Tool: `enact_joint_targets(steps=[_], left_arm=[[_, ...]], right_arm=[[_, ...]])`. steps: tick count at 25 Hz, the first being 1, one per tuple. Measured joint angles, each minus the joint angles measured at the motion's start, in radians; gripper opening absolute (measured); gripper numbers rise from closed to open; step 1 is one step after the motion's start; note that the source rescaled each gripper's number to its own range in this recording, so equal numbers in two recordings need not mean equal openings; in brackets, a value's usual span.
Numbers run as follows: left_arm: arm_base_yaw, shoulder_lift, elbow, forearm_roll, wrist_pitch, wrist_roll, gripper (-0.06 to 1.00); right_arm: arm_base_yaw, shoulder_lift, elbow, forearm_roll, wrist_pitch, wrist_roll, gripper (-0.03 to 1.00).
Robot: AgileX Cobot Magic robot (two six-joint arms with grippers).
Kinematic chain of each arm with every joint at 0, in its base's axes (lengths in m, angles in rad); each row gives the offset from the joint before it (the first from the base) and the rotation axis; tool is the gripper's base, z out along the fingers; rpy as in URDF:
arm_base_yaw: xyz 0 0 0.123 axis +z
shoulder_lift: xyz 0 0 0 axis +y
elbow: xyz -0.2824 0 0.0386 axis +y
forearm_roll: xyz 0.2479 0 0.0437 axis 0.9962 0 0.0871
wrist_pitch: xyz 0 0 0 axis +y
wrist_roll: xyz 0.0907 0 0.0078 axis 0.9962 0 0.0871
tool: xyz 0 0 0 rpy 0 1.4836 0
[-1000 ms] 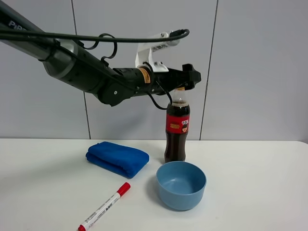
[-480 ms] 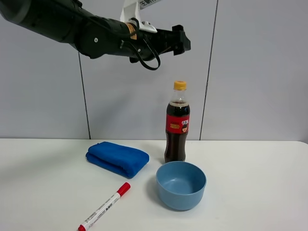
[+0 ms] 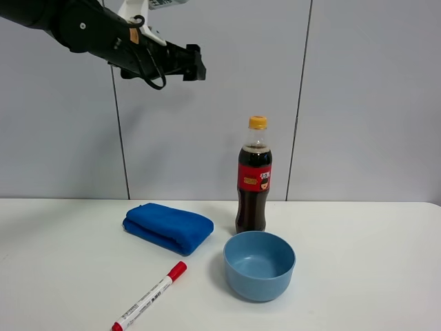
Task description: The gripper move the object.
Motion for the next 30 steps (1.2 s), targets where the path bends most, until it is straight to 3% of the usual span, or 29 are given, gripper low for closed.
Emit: enact_joint_targets(steps=[13,22,30], left_arm=[[0.216,-0.373,0.507,-0.01,-0.056,0.024,1.0],[0.42,-0.863,0.902,-0.02,-0.056,0.043,1.0],[0.46,-1.263,1.112,-0.101,0.016,0.019,1.0]], right_arm=[[0.0,0.0,0.0,0.0,0.0,0.0,1.0],[0.0,0.0,0.0,0.0,0.0,0.0,1.0],[0.0,0.0,0.0,0.0,0.0,0.0,1.0]])
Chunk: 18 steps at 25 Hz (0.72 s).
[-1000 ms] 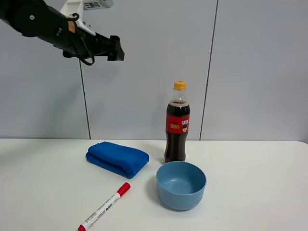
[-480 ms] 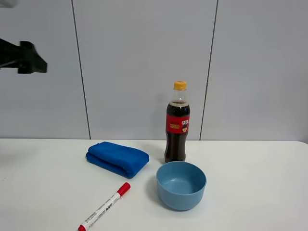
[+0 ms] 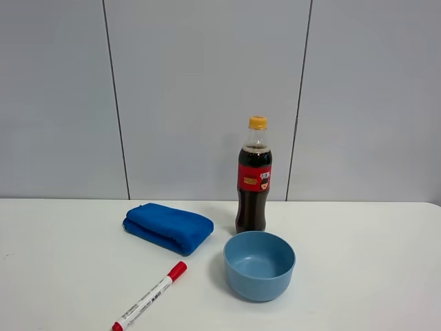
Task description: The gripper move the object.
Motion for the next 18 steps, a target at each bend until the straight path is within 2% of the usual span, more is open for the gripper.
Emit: enact_joint_targets(steps=[9,14,18], left_arm=[[0.0,-0.262,0.036,-0.042,0.333,-0.016,1.0],[0.0,-0.338,-0.049,-0.056,0.544,-0.011,0.98],[0.0,-0.353,-0.137,-0.064,0.75,0.078,0.95]], right_arm=[[0.0,0.0,0.0,0.0,0.0,0.0,1.0],[0.0,0.0,0.0,0.0,0.0,0.0,1.0],[0.0,0.0,0.0,0.0,0.0,0.0,1.0]])
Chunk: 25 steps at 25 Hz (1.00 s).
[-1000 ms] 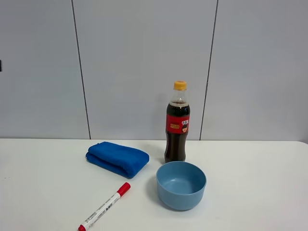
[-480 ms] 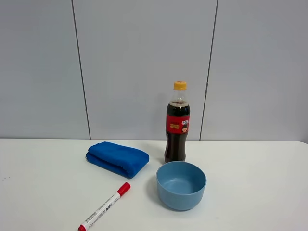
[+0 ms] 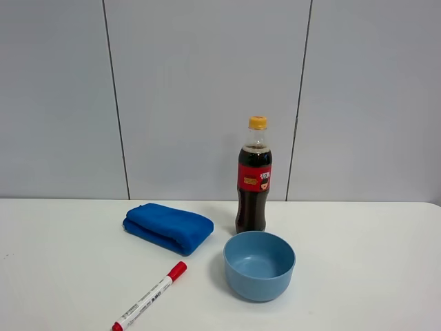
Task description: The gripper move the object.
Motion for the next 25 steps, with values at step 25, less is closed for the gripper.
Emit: enact_joint_targets(steps=[25], left_arm=[[0.0,-0.213,-0.047,-0.209,0.357,0.343,0.93]], right_arm=[[0.0,0.0,0.0,0.0,0.0,0.0,1.0]])
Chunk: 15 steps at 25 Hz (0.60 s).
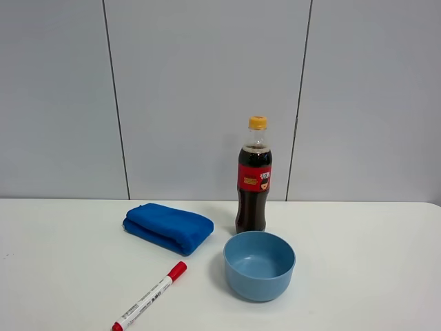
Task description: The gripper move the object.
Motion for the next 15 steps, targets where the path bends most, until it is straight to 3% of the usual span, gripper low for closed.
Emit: enact_joint_targets(steps=[7,15], left_arm=[[0.0,-0.031,0.076,-0.103,-0.012,0.096,0.93],[-0.008,-0.031,0.081,-0.11,-0.02,0.101,0.93]], right_arm=[[0.0,0.0,0.0,0.0,0.0,0.0,1.0],[0.0,0.0,0.0,0.0,0.0,0.0,1.0]])
